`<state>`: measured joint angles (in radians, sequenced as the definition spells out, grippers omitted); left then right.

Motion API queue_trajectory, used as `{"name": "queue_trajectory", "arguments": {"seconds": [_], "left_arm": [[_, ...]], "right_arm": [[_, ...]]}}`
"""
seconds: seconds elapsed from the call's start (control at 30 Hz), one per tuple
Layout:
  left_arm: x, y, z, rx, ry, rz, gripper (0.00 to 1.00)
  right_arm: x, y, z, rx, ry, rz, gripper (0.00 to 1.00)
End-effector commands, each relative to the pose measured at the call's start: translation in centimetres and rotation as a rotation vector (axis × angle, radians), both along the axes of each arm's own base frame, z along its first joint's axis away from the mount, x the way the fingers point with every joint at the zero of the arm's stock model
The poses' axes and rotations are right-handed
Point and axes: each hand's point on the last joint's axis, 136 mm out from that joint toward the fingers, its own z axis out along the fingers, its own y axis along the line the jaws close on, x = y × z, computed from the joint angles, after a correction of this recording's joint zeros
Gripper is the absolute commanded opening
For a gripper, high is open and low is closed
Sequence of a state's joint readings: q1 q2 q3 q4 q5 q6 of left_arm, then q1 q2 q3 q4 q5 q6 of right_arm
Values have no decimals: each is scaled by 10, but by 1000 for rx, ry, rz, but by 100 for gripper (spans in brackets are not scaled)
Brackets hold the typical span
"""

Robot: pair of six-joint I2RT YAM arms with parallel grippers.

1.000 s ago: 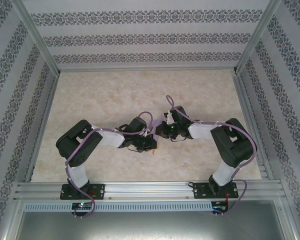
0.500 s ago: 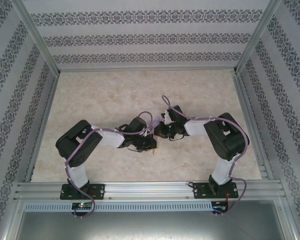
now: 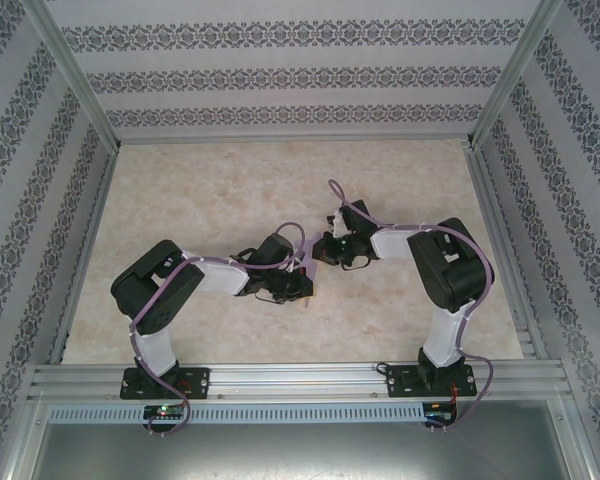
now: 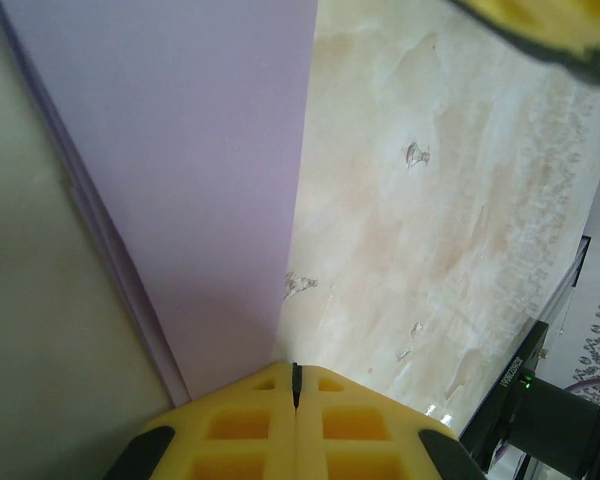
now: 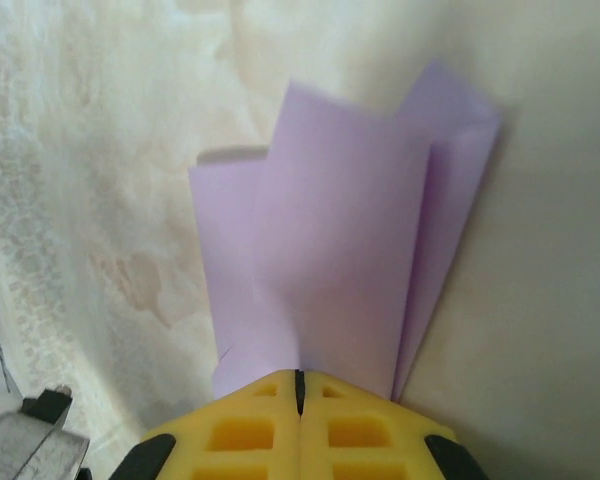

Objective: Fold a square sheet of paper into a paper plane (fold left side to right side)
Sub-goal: Fold the wing for the fifth time at the center of the table.

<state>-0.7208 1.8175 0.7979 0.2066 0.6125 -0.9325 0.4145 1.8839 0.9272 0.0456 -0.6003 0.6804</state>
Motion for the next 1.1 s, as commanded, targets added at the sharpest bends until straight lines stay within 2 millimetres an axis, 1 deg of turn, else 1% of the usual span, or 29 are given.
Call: {"name": "queue_trajectory", "arguments": {"seconds": [0.0, 0.3, 0.5, 0.7, 0.8, 0.93, 1.0, 1.07], "left_arm": [[-24, 17, -23, 95, 79, -7, 1], [-24, 18, -22, 94, 77, -1, 1], [-24, 18, -21, 90, 74, 0, 0], [-22, 17, -19, 86, 68, 1, 0], [-21, 15, -17, 81, 64, 2, 0], [-18, 14, -14, 78, 54, 6, 0], [-17, 13, -12, 75, 50, 6, 0], [-16, 12, -11, 75, 47, 7, 0]], "right_arm": [[20, -9, -5, -45, -38, -18, 5], [48, -16, -2, -48, -51, -36, 5], [63, -25, -8, -57, -46, -58, 5], [76, -28, -10, -49, -49, -64, 5], [85, -30, 0, -37, -71, -75, 5], [97, -41, 29, -37, -140, -102, 5], [97, -47, 42, -40, -171, -113, 6], [92, -50, 55, -32, -188, -113, 6]]}}
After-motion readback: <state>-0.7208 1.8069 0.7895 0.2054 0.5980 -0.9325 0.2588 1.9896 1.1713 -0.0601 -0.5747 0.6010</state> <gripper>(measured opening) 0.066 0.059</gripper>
